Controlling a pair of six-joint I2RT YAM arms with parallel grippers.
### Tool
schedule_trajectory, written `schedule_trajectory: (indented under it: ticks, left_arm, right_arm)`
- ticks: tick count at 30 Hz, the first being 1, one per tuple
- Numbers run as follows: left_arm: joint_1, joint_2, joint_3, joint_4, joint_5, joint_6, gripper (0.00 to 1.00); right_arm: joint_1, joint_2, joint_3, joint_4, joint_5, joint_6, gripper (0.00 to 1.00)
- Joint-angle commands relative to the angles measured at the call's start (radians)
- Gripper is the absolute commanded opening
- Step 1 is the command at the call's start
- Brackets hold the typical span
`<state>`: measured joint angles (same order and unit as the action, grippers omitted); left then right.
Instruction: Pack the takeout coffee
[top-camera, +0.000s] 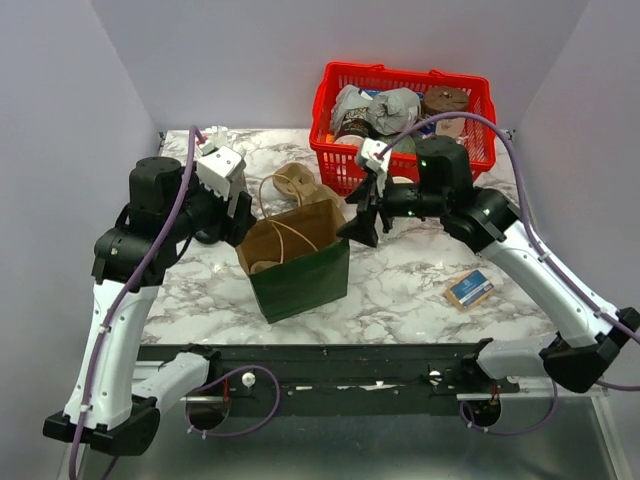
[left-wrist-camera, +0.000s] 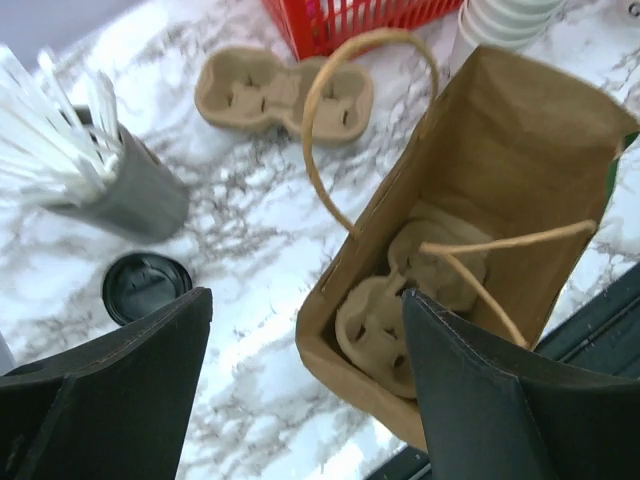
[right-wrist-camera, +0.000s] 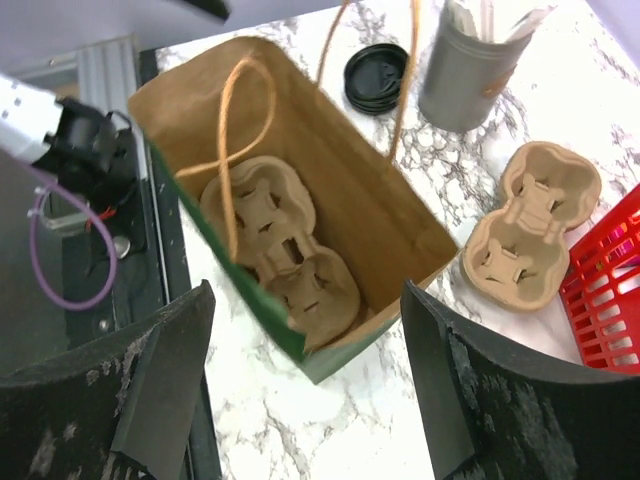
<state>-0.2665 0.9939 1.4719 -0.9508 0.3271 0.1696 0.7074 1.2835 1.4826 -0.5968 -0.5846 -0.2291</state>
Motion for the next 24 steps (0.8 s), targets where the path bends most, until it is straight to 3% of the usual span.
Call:
schedule_trajectory:
  ticks: [1,7,10,11,13,14,15,16,17,20,24]
  left_arm:
    - [0.032,0.037,-0.050,-0.134,0.061,-0.050,0.81]
    - [0.042,0.041,-0.137,-0.042,0.041,-0.070,0.79]
    - [0.044,0.063,-0.150,-0.037,0.056,-0.048,0.70]
    - [0.044,0.068,-0.151,-0.037,0.069,-0.027,0.63]
    - [0.044,0.071,-0.150,-0.037,0.130,0.007,0.51]
    - [0.044,0.071,-0.148,-0.039,0.151,0.022,0.38]
    - [0.044,0.074,-0.137,-0.040,0.165,0.050,0.34]
    - [0.044,0.074,-0.131,-0.046,0.191,0.063,0.29]
    - [0.044,0.074,-0.122,-0.055,0.207,0.079,0.19]
    - [0.044,0.084,-0.067,-0.097,0.263,0.142,0.03]
    - [0.044,0.109,0.062,-0.152,0.300,0.172,0.00]
  right_arm:
    - [0.006,0.091,0.057,-0.012,0.080,0.106,0.82]
    - [0.006,0.171,0.077,-0.063,0.089,0.123,0.77]
    - [0.006,0.209,0.097,-0.109,0.112,0.111,0.65]
    - [0.006,0.212,0.097,-0.115,0.115,0.106,0.60]
    - [0.006,0.218,0.107,-0.127,0.118,0.102,0.30]
    - [0.006,0.220,0.111,-0.136,0.120,0.102,0.21]
    - [0.006,0.220,0.128,-0.142,0.117,0.099,0.08]
    - [0.006,0.220,0.143,-0.159,0.115,0.096,0.03]
    - [0.004,0.223,0.159,-0.172,0.112,0.097,0.01]
    - [0.006,0.232,0.225,-0.213,0.098,0.102,0.01]
    - [0.006,0.244,0.327,-0.279,0.097,0.132,0.01]
